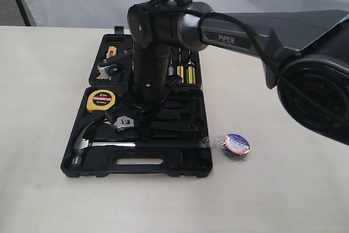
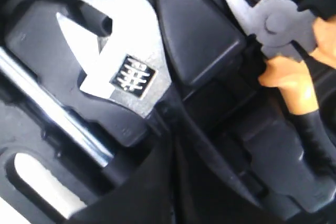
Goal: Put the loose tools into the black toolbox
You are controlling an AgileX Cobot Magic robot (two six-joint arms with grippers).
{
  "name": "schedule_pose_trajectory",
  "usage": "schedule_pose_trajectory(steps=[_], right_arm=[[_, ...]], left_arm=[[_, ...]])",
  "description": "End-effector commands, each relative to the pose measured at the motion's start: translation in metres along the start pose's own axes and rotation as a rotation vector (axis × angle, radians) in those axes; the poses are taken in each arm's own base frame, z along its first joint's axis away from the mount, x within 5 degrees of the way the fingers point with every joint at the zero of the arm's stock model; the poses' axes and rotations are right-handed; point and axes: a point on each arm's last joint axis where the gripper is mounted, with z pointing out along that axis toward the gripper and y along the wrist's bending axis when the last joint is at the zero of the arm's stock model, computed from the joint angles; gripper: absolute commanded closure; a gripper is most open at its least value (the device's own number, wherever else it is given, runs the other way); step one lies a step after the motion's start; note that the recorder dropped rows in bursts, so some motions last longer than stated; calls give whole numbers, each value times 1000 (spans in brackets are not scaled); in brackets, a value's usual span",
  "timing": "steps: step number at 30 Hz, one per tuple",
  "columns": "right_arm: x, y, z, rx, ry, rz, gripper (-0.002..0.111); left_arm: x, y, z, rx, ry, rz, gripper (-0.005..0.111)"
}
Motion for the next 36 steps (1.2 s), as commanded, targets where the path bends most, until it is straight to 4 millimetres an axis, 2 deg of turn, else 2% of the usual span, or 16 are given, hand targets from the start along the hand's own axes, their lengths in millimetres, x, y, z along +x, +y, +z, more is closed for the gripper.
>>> schedule_pose_trajectory(steps=[1,4,7,9,12,15,17,21,23,28,29,31,36], right_arm=[[-1,-7,19,43,-23,-43,108],[-1,-4,-10,48,-82,-40,108],[5,-8,-53,51,-144,-19,108],[14,-20,-72,58,-170,11,108],[40,-51,-83,53,-126,123,108],[73,-76,-83,54,-93,244,108],[96,-86,-82,58,-89,288,108],[128,-95,-77,66,-106,314,104],[137,-96,-72,68,-106,325,92],[151,-92,-52,56,-72,359,48],[152,-92,-49,56,-82,362,43],[155,-92,-44,59,-96,368,39],[156,-93,-38,67,-122,382,41]], left_arm=[[2,0,-1,14,-7,-22,105],[2,0,-1,14,-7,-22,105],[2,0,-1,14,-7,-22,105],[2,0,-1,14,-7,-22,105],[2,0,-1,14,-7,-22,105],[2,0,-1,14,-7,-22,105],[2,0,-1,14,-7,-22,105],[2,0,-1,14,-7,-22,105],[2,0,-1,14,-7,-22,105],[2,0,-1,14,-7,-22,105],[2,0,-1,14,-7,-22,105],[2,0,-1,14,-7,-22,105],[2,0,-1,14,-7,-22,105]])
